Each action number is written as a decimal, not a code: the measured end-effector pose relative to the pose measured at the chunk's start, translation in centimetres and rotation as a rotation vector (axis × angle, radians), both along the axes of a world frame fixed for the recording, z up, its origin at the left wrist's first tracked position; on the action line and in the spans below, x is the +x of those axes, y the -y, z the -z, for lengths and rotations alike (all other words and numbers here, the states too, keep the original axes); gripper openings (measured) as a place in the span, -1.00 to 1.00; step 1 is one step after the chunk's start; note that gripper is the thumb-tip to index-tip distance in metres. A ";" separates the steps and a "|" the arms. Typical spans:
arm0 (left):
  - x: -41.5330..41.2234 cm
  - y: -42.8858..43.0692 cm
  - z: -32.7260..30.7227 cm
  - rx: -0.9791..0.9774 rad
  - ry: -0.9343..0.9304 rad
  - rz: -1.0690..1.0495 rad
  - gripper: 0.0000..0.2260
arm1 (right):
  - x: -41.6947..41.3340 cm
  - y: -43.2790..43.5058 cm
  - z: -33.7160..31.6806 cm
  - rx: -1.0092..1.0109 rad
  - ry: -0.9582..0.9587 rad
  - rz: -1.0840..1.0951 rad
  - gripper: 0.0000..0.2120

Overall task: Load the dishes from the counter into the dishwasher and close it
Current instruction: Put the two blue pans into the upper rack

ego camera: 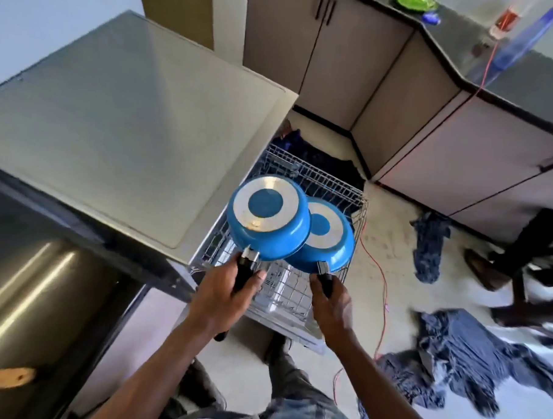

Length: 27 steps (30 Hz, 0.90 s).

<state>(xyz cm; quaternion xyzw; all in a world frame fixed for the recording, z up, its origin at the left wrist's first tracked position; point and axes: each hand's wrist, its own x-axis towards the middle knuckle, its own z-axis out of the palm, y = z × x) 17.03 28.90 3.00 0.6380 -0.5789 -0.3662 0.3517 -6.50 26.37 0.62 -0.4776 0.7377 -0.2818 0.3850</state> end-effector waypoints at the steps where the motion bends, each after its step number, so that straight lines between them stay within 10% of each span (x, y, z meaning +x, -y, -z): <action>1: -1.0 0.8 0.9 0.035 0.016 0.000 -0.72 | -0.8 0.9 1.0 0.045 0.003 0.018 -0.72; 23: -11.5 19.7 17.0 0.360 0.294 -0.027 -0.59 | -8.2 22.4 21.2 0.385 0.145 0.022 -0.61; 27: -11.4 23.9 18.7 0.372 0.460 -0.044 -0.64 | -9.2 22.6 21.6 0.570 -0.064 -0.127 -0.53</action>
